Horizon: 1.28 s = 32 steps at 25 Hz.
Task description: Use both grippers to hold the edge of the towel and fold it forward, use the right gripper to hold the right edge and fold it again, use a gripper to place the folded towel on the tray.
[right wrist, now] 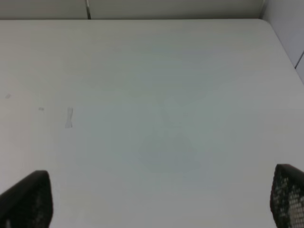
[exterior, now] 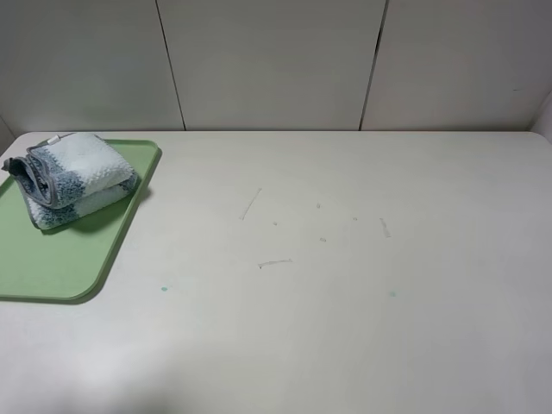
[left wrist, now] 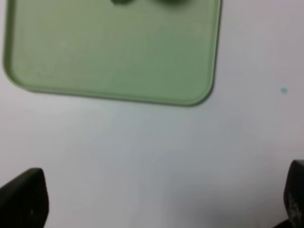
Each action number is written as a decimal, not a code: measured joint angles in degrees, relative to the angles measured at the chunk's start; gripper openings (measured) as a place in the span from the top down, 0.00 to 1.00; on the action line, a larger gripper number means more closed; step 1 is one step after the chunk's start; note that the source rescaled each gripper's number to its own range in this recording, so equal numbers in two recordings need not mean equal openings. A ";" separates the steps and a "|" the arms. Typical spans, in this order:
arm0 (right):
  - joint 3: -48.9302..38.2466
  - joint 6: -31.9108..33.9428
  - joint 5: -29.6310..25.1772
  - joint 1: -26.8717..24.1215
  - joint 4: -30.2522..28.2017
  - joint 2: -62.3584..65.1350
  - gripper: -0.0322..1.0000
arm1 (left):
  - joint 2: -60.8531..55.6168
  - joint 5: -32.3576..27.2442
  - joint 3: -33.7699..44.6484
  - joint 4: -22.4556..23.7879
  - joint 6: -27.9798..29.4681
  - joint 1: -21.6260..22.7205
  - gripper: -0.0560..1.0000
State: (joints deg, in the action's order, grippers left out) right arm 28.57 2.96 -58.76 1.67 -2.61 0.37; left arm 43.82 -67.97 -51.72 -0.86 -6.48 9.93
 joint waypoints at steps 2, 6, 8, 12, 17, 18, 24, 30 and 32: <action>0.00 0.00 0.00 0.00 0.00 0.00 0.00 | -4.03 -0.06 0.00 -0.05 -1.54 0.00 0.00; 0.00 0.00 0.00 0.00 0.00 0.00 0.00 | -11.86 -0.06 0.00 -0.74 -2.89 0.00 0.00; 0.00 0.00 0.00 0.00 0.00 0.00 0.00 | -15.24 -0.06 0.14 -1.33 -2.95 0.00 0.00; 0.00 0.00 0.00 0.00 0.00 0.00 0.00 | -22.04 -0.11 1.29 -3.10 -2.95 -1.06 0.00; 0.00 0.00 0.00 0.00 0.00 0.00 0.00 | -30.39 -0.11 7.14 -3.55 -2.95 -4.15 0.00; 0.00 0.00 0.00 0.00 0.00 0.00 0.00 | -32.05 -0.05 8.88 -3.55 -2.95 -4.98 0.00; 0.00 0.00 0.00 0.00 0.00 0.00 0.00 | -41.08 5.82 18.91 -3.55 -3.00 -9.30 0.00; 0.00 0.00 0.00 0.00 0.00 0.00 0.00 | -44.17 7.04 23.02 -3.75 -3.99 -10.30 0.00; 0.00 0.00 0.00 0.00 0.00 0.00 0.00 | -44.24 7.07 23.02 -3.74 -4.27 -10.30 0.00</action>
State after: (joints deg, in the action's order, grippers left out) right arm 28.57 2.96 -58.76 1.67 -2.61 0.37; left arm -0.42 -60.90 -28.70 -4.60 -10.74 -0.37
